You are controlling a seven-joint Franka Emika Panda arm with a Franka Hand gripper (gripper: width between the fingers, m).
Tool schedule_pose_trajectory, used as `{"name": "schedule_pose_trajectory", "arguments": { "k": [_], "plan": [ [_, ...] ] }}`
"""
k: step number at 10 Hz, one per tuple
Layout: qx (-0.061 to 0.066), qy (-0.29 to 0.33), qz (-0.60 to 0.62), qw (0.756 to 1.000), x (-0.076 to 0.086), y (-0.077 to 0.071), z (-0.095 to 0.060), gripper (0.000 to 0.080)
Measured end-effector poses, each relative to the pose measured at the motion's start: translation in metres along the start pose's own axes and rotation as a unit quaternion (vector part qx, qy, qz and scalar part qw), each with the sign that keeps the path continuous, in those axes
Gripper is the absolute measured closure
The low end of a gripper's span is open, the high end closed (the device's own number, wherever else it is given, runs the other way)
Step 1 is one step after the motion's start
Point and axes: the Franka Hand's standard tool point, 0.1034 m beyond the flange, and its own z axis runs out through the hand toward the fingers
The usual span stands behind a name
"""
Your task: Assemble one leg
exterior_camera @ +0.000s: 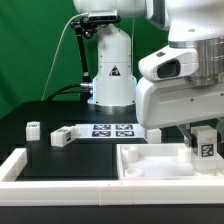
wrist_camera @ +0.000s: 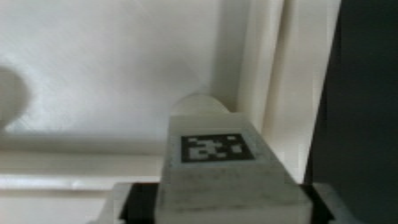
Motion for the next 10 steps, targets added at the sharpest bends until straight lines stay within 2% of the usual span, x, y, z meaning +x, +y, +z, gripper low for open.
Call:
{"name": "schedule_pose_trajectory", "arguments": {
  "k": [2,4,7,8,10],
  "plan": [
    [-0.001,0.006,0.136,0.991,-0.0005,-0.0047,0.0010,0.0511],
    [-0.004,0.011,0.243,0.970,0.0002,-0.0052,0.0016,0.0509],
    [0.009,0.028,0.361,0.932,0.0052,-0.0049,0.0011,0.0509],
    [0.014,0.031,0.421,0.907,0.0051,-0.0045,0.0013,0.0509],
    [0.018,0.030,0.463,0.885,0.0051,-0.0042,0.0015,0.0509]
  ]
}}
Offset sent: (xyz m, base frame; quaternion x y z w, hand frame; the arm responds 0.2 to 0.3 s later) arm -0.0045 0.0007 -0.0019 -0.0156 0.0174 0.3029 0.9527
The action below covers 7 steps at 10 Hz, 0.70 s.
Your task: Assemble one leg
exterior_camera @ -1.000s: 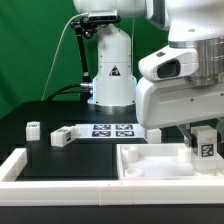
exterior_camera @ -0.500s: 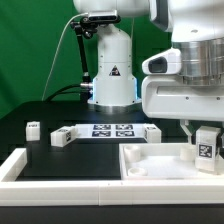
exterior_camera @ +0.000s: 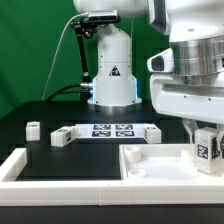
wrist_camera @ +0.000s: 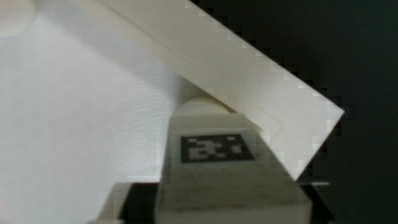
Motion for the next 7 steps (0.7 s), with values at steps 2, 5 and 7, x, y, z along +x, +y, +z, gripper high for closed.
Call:
{"name": "schedule_pose_trajectory", "arguments": {
  "k": [2,5,7],
  "plan": [
    [0.000,-0.001,0.002,1.000,-0.0004,0.0000,0.0003,0.0434],
    [-0.002,-0.003,-0.045,0.999,-0.0026,-0.0017,0.0002,0.0177],
    [-0.001,-0.001,-0.182,0.983,-0.0012,-0.0038,-0.0001,0.0154]
  ]
}}
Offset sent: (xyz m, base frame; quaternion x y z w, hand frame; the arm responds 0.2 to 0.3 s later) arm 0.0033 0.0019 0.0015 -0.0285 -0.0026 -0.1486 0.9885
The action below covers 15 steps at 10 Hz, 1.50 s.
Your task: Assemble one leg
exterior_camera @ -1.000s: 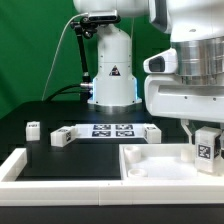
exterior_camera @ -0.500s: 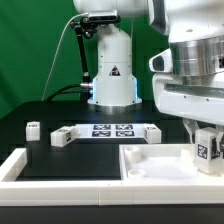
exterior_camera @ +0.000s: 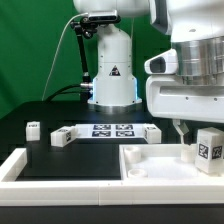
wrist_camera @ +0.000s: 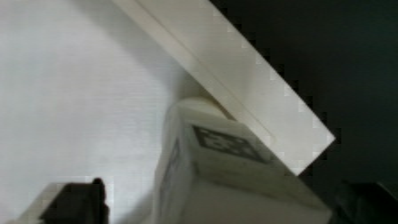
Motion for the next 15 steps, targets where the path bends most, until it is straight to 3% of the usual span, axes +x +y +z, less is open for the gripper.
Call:
{"name": "schedule_pose_trajectory", "arguments": {
  "k": [2,6,9,11,12,13,15],
  "plan": [
    [-0.004,0.003,-0.114,0.993,-0.0009,-0.0014,-0.0001,0.0151],
    [-0.026,0.017,-0.337,0.941,0.0000,-0.0033,-0.0006,0.0150],
    [-0.027,0.014,-0.422,0.906,0.0015,-0.0015,-0.0002,0.0150],
    [-0.027,0.014,-0.421,0.906,0.0014,-0.0016,-0.0002,0.0412],
    [-0.027,0.014,-0.421,0.906,0.0014,-0.0016,-0.0002,0.0412],
    [-0.027,0.014,-0.418,0.908,0.0015,-0.0015,-0.0002,0.0510],
    [-0.025,0.014,-0.407,0.913,0.0018,-0.0011,-0.0001,0.0509]
  ]
}}
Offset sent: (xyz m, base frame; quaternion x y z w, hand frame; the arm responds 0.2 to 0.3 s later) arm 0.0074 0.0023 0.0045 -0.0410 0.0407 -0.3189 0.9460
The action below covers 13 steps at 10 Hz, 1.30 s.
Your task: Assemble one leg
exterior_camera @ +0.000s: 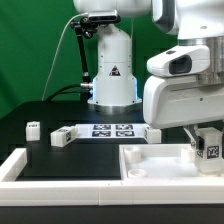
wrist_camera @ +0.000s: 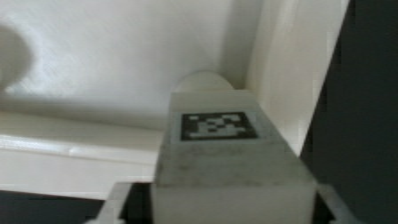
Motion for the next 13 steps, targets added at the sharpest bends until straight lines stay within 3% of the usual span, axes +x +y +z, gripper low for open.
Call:
{"name": "schedule_pose_trajectory", "arguments": {
  "k": [3,6,8,10,11,13],
  "plan": [
    [0.012,0.010,0.162,0.987,-0.001,0.004,0.000,0.0509],
    [0.023,0.019,0.345,0.938,-0.003,0.007,0.001,0.0509],
    [0.024,0.017,0.438,0.898,-0.004,0.009,0.001,0.0509],
    [0.026,0.012,0.539,0.842,-0.005,0.011,0.001,0.0508],
    [0.026,0.011,0.549,0.835,-0.005,0.011,0.001,0.0508],
    [0.031,0.004,0.622,0.782,-0.006,0.012,0.001,0.0508]
  ]
}}
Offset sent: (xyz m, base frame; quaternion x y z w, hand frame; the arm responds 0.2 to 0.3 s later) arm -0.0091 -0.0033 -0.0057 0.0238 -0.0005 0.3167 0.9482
